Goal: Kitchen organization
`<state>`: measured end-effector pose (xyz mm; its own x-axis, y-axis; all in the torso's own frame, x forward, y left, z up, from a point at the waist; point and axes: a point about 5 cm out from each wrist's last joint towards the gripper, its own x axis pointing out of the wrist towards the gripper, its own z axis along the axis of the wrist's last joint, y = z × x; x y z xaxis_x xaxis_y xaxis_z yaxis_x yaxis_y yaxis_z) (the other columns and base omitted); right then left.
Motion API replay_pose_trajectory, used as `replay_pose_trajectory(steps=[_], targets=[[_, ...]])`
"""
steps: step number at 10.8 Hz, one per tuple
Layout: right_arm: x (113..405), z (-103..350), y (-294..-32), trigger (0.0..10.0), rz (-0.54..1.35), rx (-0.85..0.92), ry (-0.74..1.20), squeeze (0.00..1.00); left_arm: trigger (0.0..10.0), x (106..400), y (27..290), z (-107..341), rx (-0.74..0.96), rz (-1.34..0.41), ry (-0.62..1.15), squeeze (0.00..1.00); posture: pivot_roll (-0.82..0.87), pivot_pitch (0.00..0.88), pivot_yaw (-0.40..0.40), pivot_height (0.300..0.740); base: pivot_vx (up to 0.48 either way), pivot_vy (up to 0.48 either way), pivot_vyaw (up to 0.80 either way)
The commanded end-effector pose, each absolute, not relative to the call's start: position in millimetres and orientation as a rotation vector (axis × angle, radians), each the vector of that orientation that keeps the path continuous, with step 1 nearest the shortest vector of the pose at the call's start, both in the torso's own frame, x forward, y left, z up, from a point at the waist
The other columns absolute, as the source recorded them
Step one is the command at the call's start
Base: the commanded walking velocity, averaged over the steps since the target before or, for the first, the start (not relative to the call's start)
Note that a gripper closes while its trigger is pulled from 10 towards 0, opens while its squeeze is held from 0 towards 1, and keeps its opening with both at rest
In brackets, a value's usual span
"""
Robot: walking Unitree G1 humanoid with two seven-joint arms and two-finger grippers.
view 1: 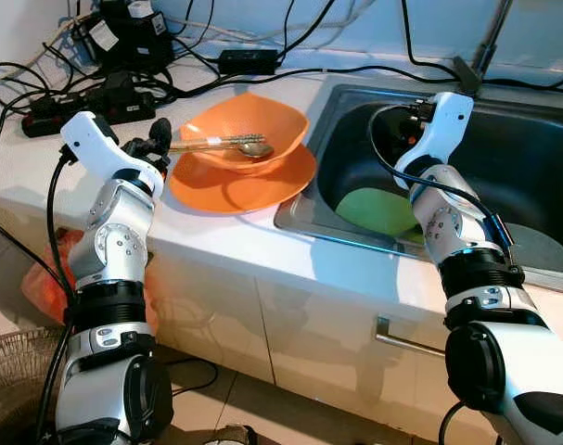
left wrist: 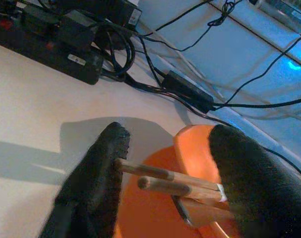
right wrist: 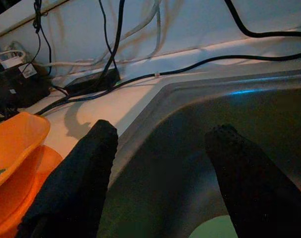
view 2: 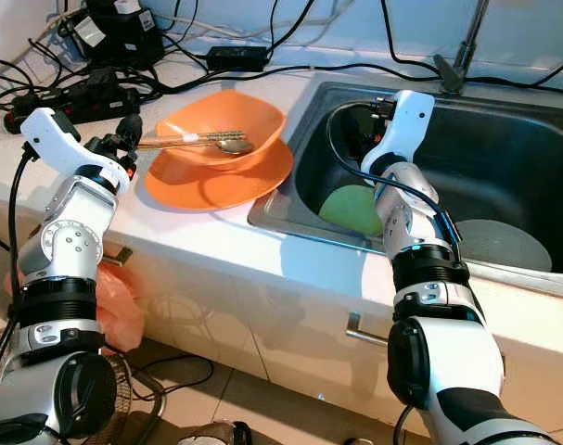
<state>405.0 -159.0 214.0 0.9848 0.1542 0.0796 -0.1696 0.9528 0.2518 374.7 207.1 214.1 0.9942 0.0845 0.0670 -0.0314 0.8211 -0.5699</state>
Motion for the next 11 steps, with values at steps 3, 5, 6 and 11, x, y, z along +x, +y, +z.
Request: replay_pose_trajectory(steps=[3, 5, 6, 11], targets=[[404, 213, -159, 10.0, 0.16, 0.256, -0.057, 0.0, 0.0, 375, 215, 224, -0.629, 0.084, -0.124, 0.0, 0.13, 0.079, 0.105, 0.74, 0.0, 0.0, 0.0], [404, 212, -159, 10.0, 0.158, 0.257, -0.057, 0.0, 0.0, 375, 217, 231, -0.624, 0.087, -0.144, 0.0, 0.14, 0.078, 0.106, 0.74, 0.0, 0.0, 0.0], [404, 212, -158, 10.0, 0.157, 0.257, -0.056, 0.0, 0.0, 374, 217, 235, -0.611, 0.086, -0.162, 0.0, 0.14, 0.078, 0.106, 0.74, 0.0, 0.0, 0.0], [404, 211, -160, 10.0, 0.147, 0.259, -0.057, 0.0, 0.0, 374, 214, 243, -0.608, 0.069, -0.185, 0.0, 0.14, 0.075, 0.111, 0.74, 0.0, 0.0, 0.0]])
